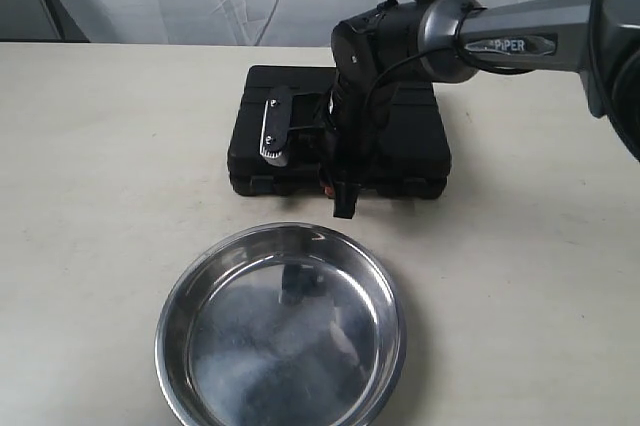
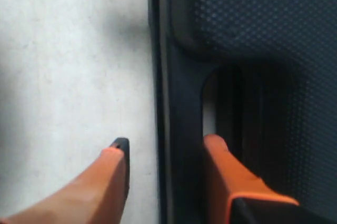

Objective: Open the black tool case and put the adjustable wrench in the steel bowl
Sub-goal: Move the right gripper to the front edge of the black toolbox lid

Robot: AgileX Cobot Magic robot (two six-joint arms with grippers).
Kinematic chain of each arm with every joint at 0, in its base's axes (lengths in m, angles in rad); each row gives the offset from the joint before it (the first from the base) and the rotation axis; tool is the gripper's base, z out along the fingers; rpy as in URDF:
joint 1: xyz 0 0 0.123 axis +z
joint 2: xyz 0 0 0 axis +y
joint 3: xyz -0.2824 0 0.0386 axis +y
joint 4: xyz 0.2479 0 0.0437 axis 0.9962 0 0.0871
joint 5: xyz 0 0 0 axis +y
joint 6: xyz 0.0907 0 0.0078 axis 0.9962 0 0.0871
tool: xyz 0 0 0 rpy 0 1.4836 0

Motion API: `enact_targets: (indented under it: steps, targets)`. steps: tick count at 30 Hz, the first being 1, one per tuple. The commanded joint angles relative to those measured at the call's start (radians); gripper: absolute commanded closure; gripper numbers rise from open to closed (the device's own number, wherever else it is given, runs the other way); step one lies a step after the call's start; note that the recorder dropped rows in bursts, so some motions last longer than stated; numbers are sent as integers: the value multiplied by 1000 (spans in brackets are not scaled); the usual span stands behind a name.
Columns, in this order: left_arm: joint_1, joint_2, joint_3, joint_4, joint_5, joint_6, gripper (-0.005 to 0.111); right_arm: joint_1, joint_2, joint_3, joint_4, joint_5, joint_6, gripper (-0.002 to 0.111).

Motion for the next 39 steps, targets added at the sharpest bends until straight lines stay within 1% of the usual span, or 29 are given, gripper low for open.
enact_targets:
  steps: [1, 3, 5, 6, 16, 25, 31, 39]
  targets:
    - [1, -4, 5, -6, -9, 0, 106, 0, -3, -6, -3, -14, -5, 76]
    - [1, -4, 5, -6, -9, 0, 106, 0, -3, -6, -3, -14, -5, 89]
    - [1, -4, 5, -6, -9, 0, 106, 0, -5, -6, -1, -12, -2, 107]
    - [1, -4, 5, -6, -9, 0, 106, 0, -8, -6, -1, -9, 4, 109]
    - [1, -4, 5, -6, -9, 0, 106, 20, -96, -6, 4, 17, 19, 108]
    - [1, -4, 5, -4, -9, 0, 106, 20, -184, -6, 0, -11, 20, 108]
    - [1, -4, 5, -4, -9, 0, 106, 20, -169, -6, 3, -14, 23, 108]
    - [1, -4, 5, -4, -9, 0, 106, 20, -84, -6, 30, -4, 30, 108]
